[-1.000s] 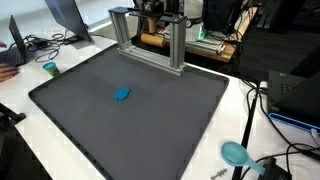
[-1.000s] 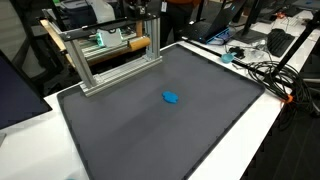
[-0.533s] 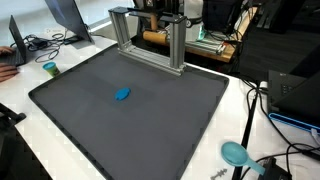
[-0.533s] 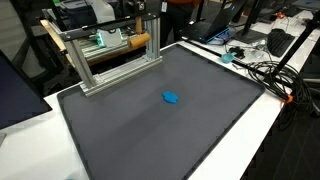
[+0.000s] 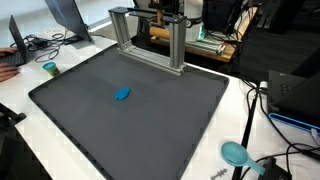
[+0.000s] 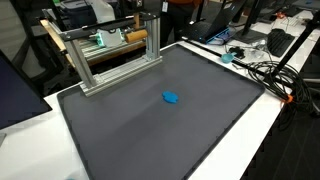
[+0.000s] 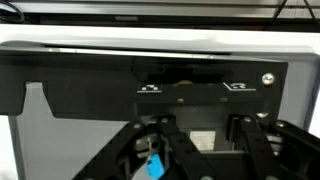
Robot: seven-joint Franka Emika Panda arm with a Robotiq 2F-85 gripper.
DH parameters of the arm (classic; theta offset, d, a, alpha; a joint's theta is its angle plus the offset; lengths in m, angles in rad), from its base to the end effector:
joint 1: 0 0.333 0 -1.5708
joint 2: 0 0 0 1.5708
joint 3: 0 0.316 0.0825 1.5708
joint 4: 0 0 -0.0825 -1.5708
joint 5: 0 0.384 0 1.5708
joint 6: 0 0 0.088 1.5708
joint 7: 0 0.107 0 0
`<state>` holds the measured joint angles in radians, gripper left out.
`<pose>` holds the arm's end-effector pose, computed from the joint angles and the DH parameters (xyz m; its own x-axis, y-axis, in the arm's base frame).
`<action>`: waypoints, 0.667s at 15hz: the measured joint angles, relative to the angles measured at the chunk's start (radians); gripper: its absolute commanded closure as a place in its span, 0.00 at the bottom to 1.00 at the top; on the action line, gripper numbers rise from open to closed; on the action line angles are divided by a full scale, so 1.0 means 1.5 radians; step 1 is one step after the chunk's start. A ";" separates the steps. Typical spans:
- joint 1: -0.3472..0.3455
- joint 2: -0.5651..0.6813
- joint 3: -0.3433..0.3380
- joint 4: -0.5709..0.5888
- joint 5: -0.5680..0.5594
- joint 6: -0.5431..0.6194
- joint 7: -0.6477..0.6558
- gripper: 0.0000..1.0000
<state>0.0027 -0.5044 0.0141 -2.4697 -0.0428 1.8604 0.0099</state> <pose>0.3821 0.0033 0.4625 0.9944 0.0166 -0.1046 0.0216 -0.9986 0.0473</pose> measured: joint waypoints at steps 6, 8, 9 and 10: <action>-0.001 -0.001 0.002 -0.009 0.000 0.005 0.042 0.21; -0.001 -0.001 0.003 -0.011 -0.004 0.005 0.045 0.08; -0.002 -0.001 0.003 -0.011 -0.009 0.005 0.046 0.03; -0.003 -0.001 0.003 -0.011 -0.014 0.005 0.046 0.01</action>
<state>-0.0025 -0.5052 0.0179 -2.4867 -0.0636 1.8685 0.0781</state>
